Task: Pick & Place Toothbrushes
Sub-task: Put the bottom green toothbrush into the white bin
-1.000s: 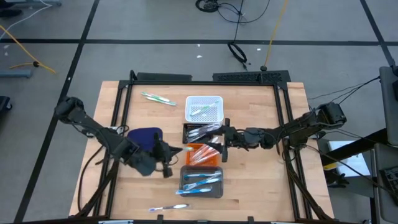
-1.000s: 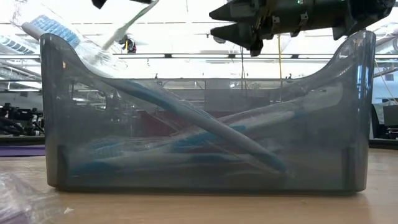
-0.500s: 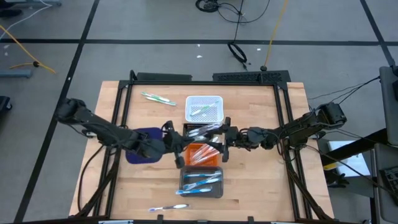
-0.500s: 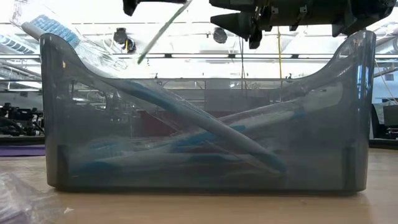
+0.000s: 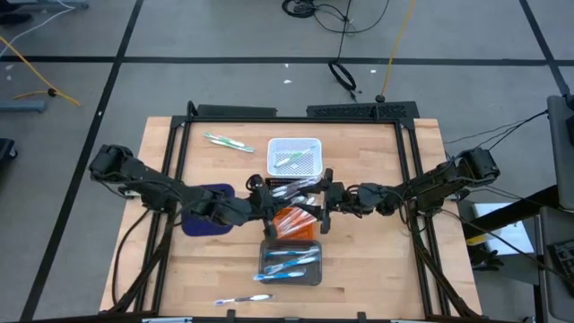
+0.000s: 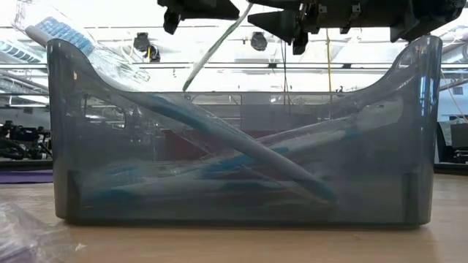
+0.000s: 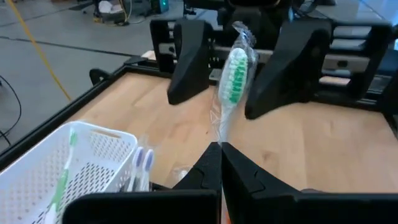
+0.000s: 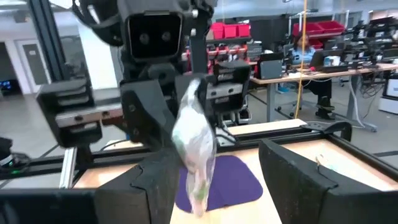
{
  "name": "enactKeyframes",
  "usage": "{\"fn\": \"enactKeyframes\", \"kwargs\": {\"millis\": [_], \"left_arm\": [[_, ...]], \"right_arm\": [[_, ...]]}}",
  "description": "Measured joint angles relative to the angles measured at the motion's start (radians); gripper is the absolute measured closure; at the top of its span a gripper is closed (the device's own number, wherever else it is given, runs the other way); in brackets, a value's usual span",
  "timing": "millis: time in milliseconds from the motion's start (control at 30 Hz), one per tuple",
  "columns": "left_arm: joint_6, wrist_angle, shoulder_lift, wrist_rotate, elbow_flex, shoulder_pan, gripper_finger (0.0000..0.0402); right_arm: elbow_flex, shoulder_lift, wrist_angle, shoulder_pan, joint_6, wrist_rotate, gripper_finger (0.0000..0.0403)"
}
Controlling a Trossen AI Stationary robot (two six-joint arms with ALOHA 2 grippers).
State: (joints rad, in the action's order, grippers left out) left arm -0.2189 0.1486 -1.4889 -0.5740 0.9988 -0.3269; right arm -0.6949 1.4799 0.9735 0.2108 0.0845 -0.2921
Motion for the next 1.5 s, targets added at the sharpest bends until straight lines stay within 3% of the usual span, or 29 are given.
{"fn": "enactKeyframes", "kwargs": {"millis": [167,400,833,1167,1333,1500], "left_arm": [[0.0,0.008,-0.021,0.019,0.0,0.008,0.0401],[0.001,0.012,-0.033,0.014,0.0,0.015,0.0401],[0.009,0.0,-0.033,0.055,0.0,0.012,0.0389],[0.059,-0.168,0.044,0.047,0.0,0.004,0.0298],[-0.03,-0.309,0.103,0.044,0.0,-0.016,0.0261],[-0.116,-0.423,0.11,0.043,0.0,-0.045,0.0253]], "right_arm": [[0.0,0.0,0.032,0.0,0.0,-0.024,0.0228],[0.0,0.0,0.016,0.002,-0.028,-0.02,0.0383],[0.0,0.0,-0.011,0.007,-0.045,-0.018,0.0389],[0.0,0.0,-0.003,-0.017,-0.071,-0.074,0.0389],[0.0,-0.011,-0.005,-0.074,-0.065,-0.073,0.0389],[-0.001,-0.086,-0.071,-0.174,-0.031,-0.058,0.0389]]}}
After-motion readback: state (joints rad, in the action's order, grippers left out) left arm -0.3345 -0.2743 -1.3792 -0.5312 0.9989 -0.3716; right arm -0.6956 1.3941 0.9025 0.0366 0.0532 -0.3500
